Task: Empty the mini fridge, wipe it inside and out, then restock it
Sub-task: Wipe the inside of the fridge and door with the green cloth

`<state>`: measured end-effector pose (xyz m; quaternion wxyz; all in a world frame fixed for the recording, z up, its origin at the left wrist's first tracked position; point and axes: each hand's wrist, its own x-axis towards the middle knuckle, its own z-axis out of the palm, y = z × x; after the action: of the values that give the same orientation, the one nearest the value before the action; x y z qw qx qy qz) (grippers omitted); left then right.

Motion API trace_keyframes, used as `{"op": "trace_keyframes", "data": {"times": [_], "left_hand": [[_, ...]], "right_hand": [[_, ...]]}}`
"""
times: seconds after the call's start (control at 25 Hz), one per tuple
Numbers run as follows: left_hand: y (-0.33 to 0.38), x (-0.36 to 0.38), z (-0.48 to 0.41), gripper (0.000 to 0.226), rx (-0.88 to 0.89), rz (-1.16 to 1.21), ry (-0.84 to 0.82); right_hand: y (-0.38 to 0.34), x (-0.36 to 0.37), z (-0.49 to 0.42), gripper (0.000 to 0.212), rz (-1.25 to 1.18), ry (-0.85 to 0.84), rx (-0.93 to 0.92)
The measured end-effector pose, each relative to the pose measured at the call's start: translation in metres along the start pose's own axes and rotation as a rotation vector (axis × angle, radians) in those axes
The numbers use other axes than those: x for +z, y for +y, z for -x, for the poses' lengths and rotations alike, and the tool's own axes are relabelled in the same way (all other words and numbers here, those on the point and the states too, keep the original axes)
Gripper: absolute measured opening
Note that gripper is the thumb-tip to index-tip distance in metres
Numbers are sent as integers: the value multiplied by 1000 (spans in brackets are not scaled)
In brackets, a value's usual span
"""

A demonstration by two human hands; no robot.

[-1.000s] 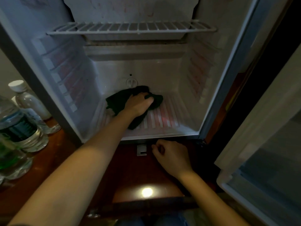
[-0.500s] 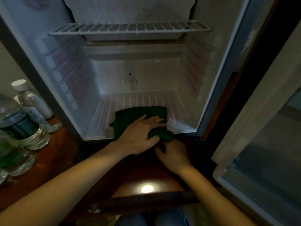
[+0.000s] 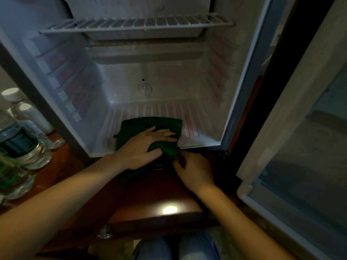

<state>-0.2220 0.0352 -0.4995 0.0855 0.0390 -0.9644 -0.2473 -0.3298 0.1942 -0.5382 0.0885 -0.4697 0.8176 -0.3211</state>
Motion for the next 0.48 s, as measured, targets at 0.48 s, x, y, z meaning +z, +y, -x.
{"op": "trace_keyframes", "data": {"times": [0.48], "left_hand": [[12, 13, -38, 54, -83, 68, -29]], "right_hand": [[-6, 5, 0, 28, 286, -66, -156]]}}
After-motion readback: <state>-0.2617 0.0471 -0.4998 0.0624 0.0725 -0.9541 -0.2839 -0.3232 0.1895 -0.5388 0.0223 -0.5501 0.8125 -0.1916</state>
